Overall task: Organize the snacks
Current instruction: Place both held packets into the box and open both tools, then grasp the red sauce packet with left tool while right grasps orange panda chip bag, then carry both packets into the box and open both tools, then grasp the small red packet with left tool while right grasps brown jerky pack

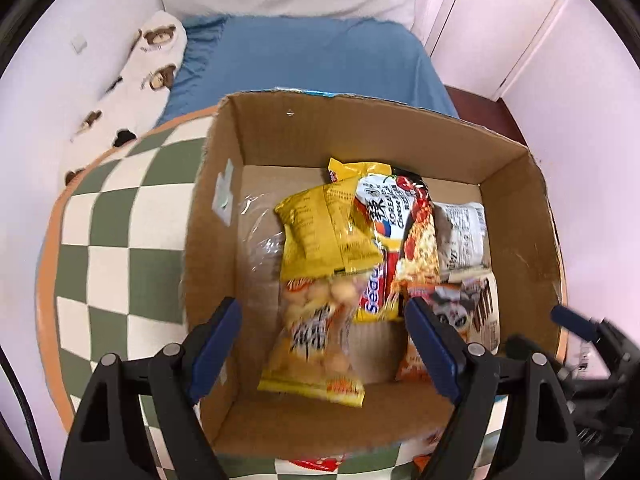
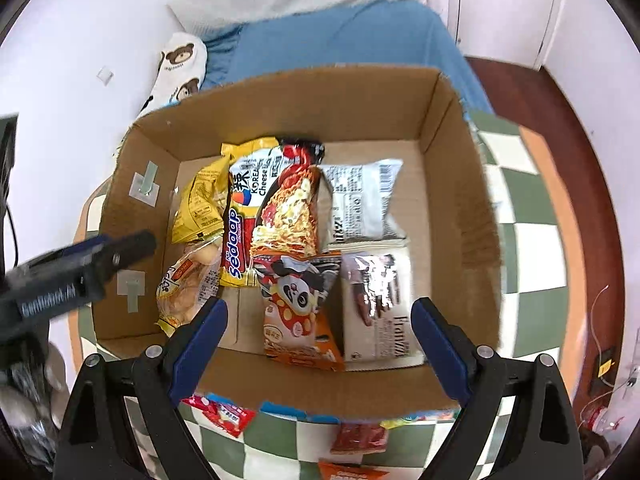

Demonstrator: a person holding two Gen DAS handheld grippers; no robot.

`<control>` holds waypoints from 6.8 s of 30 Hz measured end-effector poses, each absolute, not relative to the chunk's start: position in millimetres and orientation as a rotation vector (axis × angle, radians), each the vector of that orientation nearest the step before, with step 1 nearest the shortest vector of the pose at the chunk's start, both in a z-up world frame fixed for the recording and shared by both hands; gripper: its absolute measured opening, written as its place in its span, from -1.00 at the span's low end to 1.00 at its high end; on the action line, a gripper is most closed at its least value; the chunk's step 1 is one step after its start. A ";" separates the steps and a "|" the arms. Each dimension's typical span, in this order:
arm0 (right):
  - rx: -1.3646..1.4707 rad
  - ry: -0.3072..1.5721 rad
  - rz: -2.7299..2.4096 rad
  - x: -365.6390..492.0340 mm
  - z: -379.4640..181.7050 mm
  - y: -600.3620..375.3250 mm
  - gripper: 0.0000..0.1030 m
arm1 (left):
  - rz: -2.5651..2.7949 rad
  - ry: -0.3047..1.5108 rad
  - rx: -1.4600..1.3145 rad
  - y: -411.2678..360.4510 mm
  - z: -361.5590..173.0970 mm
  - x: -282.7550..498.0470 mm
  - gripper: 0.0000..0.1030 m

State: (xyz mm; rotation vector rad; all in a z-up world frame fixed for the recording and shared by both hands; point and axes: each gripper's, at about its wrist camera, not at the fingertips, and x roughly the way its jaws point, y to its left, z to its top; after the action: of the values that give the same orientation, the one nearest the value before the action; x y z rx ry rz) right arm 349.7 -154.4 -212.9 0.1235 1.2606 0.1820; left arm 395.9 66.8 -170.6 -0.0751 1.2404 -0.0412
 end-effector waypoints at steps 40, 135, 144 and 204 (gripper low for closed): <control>0.287 1.440 0.121 144.3 -285.0 -183.1 0.84 | -0.085 1.311 0.129 58.0 -231.1 223.1 0.61; 0.208 1.338 0.101 445.8 -250.0 -200.6 0.85 | -0.040 1.378 -0.163 73.1 -200.3 498.7 0.84; 0.121 1.275 0.077 418.1 -233.4 -189.4 0.85 | -0.057 1.298 -0.122 59.4 -184.5 459.9 0.84; 0.320 1.347 0.085 203.2 -293.4 -213.2 0.85 | 0.120 1.284 0.031 72.8 -223.0 232.1 0.84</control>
State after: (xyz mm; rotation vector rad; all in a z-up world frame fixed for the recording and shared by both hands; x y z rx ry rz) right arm 203.2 -213.2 -293.4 0.3201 1.3471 0.0848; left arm 232.1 72.8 -223.0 0.0312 1.2838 0.1204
